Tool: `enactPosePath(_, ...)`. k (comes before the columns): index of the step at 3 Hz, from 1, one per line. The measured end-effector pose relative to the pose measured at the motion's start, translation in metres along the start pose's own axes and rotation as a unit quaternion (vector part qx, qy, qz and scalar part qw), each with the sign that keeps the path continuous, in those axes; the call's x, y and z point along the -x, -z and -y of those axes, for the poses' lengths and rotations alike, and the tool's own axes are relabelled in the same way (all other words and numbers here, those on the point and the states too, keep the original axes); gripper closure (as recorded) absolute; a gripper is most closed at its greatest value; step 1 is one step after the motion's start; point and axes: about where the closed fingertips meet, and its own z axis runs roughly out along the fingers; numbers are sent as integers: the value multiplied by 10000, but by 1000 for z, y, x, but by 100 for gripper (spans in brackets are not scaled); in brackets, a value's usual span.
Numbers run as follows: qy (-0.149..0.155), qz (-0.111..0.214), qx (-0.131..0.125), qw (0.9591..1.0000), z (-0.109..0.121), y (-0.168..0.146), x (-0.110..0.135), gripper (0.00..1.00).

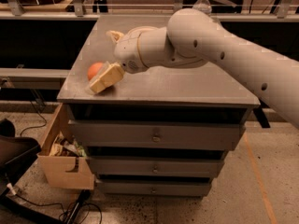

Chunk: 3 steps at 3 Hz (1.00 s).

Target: Pick orange

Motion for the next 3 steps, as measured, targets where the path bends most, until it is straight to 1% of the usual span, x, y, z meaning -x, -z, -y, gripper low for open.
enactPosePath(1, -24, 168, 158, 9997, 9, -36, -18, 0)
enactPosePath(2, -97, 237, 235, 9994, 19, -55, -41, 0)
enactPosePath(3, -86, 224, 285, 9993, 18, -61, -56, 18)
